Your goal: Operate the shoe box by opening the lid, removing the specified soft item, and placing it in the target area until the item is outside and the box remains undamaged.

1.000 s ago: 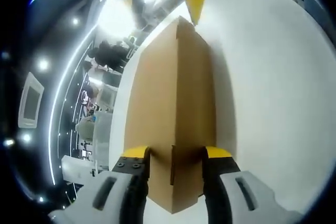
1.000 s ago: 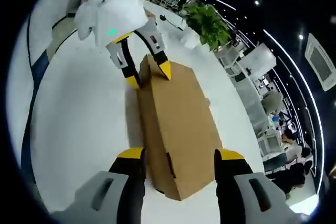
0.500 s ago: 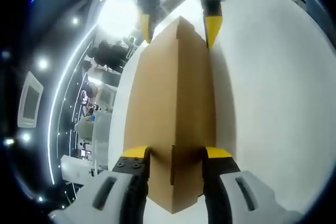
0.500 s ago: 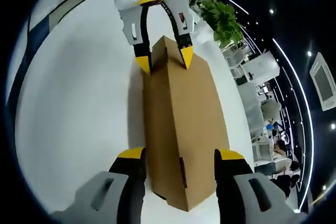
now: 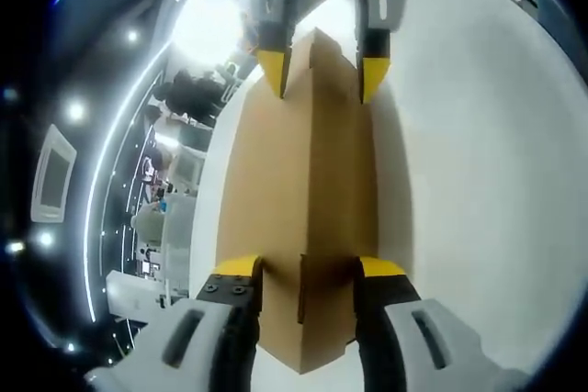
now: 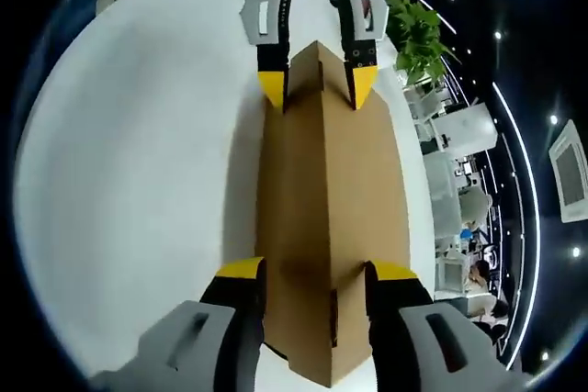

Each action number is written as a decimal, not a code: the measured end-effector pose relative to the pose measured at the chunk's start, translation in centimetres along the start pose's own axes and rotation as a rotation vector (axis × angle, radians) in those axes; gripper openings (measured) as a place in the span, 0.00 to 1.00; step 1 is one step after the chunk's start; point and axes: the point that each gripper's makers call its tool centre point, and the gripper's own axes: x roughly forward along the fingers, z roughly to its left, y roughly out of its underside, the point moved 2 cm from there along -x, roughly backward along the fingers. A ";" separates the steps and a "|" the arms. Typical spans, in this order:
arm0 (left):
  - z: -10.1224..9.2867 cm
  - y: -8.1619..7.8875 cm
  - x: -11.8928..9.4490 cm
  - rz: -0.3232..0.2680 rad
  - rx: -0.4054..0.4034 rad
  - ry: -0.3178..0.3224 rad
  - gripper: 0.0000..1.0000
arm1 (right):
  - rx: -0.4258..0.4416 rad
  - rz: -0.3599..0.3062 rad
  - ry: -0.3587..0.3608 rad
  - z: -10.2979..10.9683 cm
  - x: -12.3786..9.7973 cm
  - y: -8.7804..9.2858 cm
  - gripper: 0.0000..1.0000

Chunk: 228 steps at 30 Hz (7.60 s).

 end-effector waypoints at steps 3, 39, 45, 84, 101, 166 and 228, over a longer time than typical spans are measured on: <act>0.0 0.0 0.0 0.000 -0.001 -0.004 0.39 | -0.010 0.006 0.018 -0.3 0.1 0.1 0.39; 0.5 -0.4 -0.5 0.030 -0.046 -0.026 0.37 | 0.023 0.013 -0.020 -1.1 -0.1 -0.3 0.37; 0.6 -0.5 -0.7 0.040 -0.058 -0.028 0.36 | 0.021 0.020 -0.023 -1.3 -0.4 -0.3 0.36; 3.1 -0.8 -1.9 0.027 -0.106 -0.011 0.33 | 0.100 0.080 -0.084 -3.8 -1.9 -1.0 0.33; 4.1 -0.8 -2.0 0.029 -0.151 -0.002 0.32 | 0.116 0.091 -0.090 -4.7 -1.9 -1.2 0.32; 6.7 -1.3 -1.3 0.040 -0.205 0.022 0.35 | 0.118 0.055 -0.107 -7.3 -2.0 -1.2 0.32; 10.6 -1.6 -0.8 0.028 -0.240 0.082 0.34 | 0.106 0.022 -0.085 -11.4 -2.0 -0.9 0.29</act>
